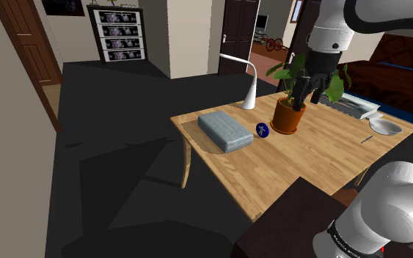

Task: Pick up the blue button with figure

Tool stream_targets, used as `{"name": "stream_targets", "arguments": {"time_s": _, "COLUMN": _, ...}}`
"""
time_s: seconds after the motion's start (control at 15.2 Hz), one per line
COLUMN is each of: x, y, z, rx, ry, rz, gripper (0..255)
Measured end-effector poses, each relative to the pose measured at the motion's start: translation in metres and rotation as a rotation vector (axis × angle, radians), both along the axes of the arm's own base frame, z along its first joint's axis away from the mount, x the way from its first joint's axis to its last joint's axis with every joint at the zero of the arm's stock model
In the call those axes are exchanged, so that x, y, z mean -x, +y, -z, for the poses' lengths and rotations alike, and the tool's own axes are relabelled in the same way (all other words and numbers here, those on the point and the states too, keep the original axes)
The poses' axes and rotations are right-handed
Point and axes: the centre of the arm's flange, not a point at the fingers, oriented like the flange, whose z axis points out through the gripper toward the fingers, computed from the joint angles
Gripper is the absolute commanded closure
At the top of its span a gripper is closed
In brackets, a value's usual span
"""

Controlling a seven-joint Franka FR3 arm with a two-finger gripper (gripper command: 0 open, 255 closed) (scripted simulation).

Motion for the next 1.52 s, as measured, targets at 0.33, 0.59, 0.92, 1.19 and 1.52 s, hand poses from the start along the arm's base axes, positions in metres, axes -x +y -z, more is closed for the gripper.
{"name": "stream_targets", "arguments": {"time_s": 0.33, "x": -0.019, "y": -0.026, "z": 0.024, "rx": -0.006, "ry": -0.003, "rz": 0.005, "gripper": 0}}
{"name": "stream_targets", "arguments": {"time_s": 0.59, "x": -0.046, "y": -0.058, "z": 0.055, "rx": -0.014, "ry": -0.008, "rz": 0.01, "gripper": 0}}
{"name": "stream_targets", "arguments": {"time_s": 0.92, "x": -0.079, "y": -0.099, "z": 0.091, "rx": -0.024, "ry": -0.015, "rz": 0.018, "gripper": 0}}
{"name": "stream_targets", "arguments": {"time_s": 1.19, "x": -0.107, "y": -0.135, "z": 0.123, "rx": -0.031, "ry": -0.02, "rz": 0.023, "gripper": 0}}
{"name": "stream_targets", "arguments": {"time_s": 1.52, "x": -0.139, "y": -0.178, "z": 0.165, "rx": -0.041, "ry": -0.027, "rz": 0.029, "gripper": 0}}
